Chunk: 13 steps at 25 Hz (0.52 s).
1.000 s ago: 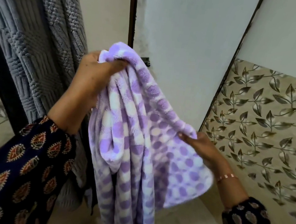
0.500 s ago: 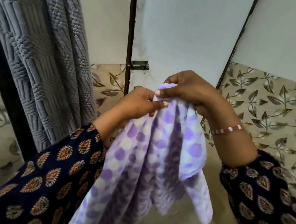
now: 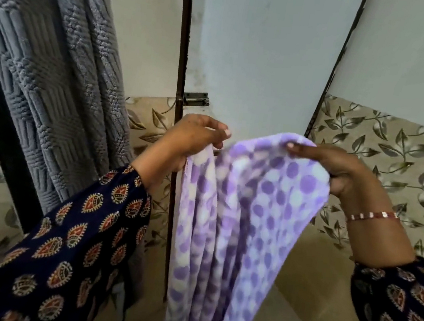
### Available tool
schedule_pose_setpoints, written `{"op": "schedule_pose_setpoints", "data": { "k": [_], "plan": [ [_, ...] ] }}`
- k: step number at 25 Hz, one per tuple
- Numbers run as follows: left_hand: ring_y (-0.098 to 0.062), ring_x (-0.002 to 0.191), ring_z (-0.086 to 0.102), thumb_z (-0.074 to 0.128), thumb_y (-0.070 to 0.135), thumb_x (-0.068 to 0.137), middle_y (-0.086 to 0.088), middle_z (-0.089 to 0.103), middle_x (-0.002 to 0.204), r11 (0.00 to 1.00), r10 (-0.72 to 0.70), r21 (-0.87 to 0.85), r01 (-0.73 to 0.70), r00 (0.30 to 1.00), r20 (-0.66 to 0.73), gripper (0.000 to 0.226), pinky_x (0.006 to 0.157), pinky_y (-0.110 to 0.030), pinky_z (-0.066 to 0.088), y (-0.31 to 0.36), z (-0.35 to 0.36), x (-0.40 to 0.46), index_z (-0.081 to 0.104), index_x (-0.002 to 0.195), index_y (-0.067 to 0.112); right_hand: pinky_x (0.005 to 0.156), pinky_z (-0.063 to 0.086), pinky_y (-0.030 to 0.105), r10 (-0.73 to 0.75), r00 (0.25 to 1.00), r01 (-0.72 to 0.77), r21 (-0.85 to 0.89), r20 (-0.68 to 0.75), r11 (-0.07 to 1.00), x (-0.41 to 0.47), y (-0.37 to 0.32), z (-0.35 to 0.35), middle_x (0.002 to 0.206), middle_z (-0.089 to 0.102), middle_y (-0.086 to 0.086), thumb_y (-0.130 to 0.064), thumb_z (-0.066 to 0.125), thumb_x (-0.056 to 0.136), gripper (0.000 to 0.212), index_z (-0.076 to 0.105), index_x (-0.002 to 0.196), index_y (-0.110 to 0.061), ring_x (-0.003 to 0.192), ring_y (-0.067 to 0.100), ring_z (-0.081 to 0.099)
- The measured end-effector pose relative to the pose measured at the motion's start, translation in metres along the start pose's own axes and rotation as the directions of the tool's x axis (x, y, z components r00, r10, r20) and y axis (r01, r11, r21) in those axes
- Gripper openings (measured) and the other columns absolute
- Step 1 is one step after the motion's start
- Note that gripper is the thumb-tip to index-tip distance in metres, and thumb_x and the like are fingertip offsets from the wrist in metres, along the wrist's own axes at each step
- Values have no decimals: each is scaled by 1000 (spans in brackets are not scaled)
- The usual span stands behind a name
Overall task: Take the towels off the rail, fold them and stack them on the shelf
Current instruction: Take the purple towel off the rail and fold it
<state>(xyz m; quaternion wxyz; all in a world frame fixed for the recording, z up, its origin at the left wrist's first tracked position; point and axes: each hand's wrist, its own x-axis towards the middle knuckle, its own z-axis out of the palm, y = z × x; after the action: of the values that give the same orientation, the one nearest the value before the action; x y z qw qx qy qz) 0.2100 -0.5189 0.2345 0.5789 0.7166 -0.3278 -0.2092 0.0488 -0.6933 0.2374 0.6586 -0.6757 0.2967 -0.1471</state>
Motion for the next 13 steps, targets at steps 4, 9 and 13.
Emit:
{"op": "schedule_pose_setpoints", "data": {
  "k": [4, 9, 13],
  "plan": [
    [-1, 46, 54, 49, 0, 89, -3, 53, 67, 962, -85, -266, 62, 993, -76, 20, 50, -13, 45, 0, 29, 6, 57, 105, 11, 56, 57, 29, 25, 1000, -25, -5, 8, 1000, 12, -20, 5, 62, 66, 10, -7, 71, 70, 11, 60, 70, -7, 59, 21, 65],
    [-12, 53, 57, 38, -13, 88, -7, 52, 67, 849, -122, -503, 162, 986, 112, 36, 56, -26, 51, 10, 55, 3, 51, 114, 8, 52, 55, 24, -81, 995, 82, -12, 54, 997, 30, -25, 31, 57, 63, 8, 5, 66, 77, 11, 60, 69, 0, 49, 15, 62],
    [-10, 46, 60, 39, -17, 84, -9, 58, 71, 811, -132, -572, 125, 991, 30, 47, 57, -23, 55, 12, 68, 4, 45, 122, 11, 61, 54, 26, -153, 980, 178, -222, 127, 959, 28, -24, 39, 73, 66, 16, -6, 69, 79, 20, 65, 93, 7, 61, 21, 63]
  ]
}}
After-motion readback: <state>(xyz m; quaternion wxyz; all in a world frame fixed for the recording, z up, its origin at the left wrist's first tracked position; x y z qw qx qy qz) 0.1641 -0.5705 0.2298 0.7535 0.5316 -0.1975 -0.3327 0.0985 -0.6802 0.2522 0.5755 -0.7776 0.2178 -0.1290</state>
